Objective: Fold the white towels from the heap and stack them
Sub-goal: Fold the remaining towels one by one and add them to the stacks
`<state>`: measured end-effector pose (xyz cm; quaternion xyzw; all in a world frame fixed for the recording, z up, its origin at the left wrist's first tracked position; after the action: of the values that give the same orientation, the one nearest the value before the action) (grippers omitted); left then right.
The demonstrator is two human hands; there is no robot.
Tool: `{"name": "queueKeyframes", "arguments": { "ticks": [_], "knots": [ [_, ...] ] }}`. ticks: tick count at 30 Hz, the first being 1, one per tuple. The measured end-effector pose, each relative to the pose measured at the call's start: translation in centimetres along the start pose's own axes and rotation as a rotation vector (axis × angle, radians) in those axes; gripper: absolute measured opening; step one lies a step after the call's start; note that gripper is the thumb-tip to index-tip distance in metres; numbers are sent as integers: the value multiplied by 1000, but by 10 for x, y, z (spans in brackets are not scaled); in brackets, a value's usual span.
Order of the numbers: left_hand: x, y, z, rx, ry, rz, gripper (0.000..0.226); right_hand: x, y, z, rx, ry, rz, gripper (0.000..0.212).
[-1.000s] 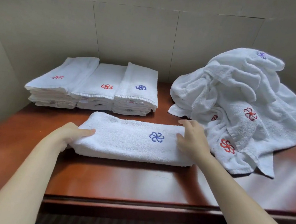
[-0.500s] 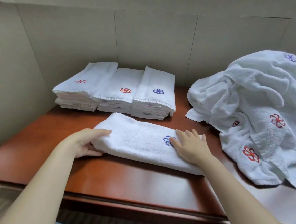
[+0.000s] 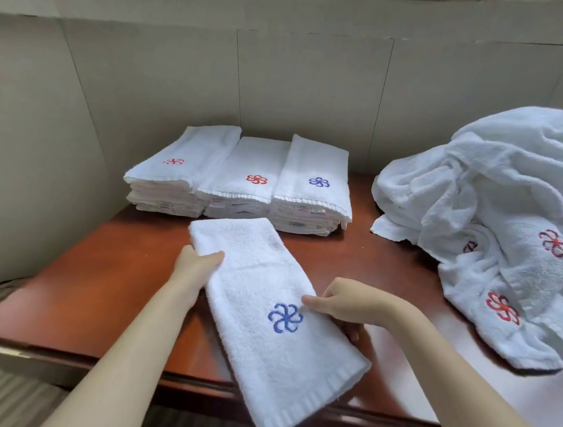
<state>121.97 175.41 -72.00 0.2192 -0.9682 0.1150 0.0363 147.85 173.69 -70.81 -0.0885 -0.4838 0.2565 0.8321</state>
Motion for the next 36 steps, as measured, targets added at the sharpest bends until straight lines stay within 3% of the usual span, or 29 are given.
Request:
{"name": "queueKeyframes", "arguments": {
  "ticks": [2,3,6,7,8,10,12,15,17,20,22,26,32,36],
  "knots": [
    [-7,-6,-7,-82,-29,23,22,-5,-2,3,5,41,80,51],
    [-10,-9,-13,-128,-68,52,23,-4,-1,5,13,44,34,49],
    [-13,-21,-35,-299,-117,171,30,9,9,7,52,47,-303,28],
    [-15,-26,-42,-345,-129,219,34,12,12,8,65,123,-377,26],
    [-16,-30,-48,-375,-149,270,39,12,15,9,86,265,-387,36],
    [-19,-38,-57,-416,-184,376,42,8,20,13,183,631,-291,62],
    [-22,-45,-65,-459,-186,432,41,7,22,21,334,906,-148,73],
    [-24,-51,-76,-516,-143,449,41,20,19,33,414,1145,-44,82],
    [-22,-50,-86,-527,-136,452,38,39,19,41,438,1237,-133,67],
    [-18,-45,-108,-551,-146,431,34,81,18,59,421,1120,-360,22],
    [-13,-37,-128,-568,-130,387,33,108,15,76,403,938,-472,9],
    [0,-16,-172,-601,-97,336,27,152,17,115,432,744,-562,13],
    [7,39,-248,-670,-2,351,24,214,62,158,484,880,-527,18],
    [-19,117,-286,-647,102,282,26,255,133,165,419,964,-598,12]
  ]
}}
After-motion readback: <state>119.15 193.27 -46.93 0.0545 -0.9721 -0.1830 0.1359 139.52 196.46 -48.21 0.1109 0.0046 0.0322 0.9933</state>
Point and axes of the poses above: each hand's wrist, its own y-axis towards the middle knuckle, its own x-axis out of the back of the hand, z = x × y, the point moved 4 cm from there along y, towards the middle knuckle, and after that the axes turned 1 degree about -z, right-handed, at the moved point
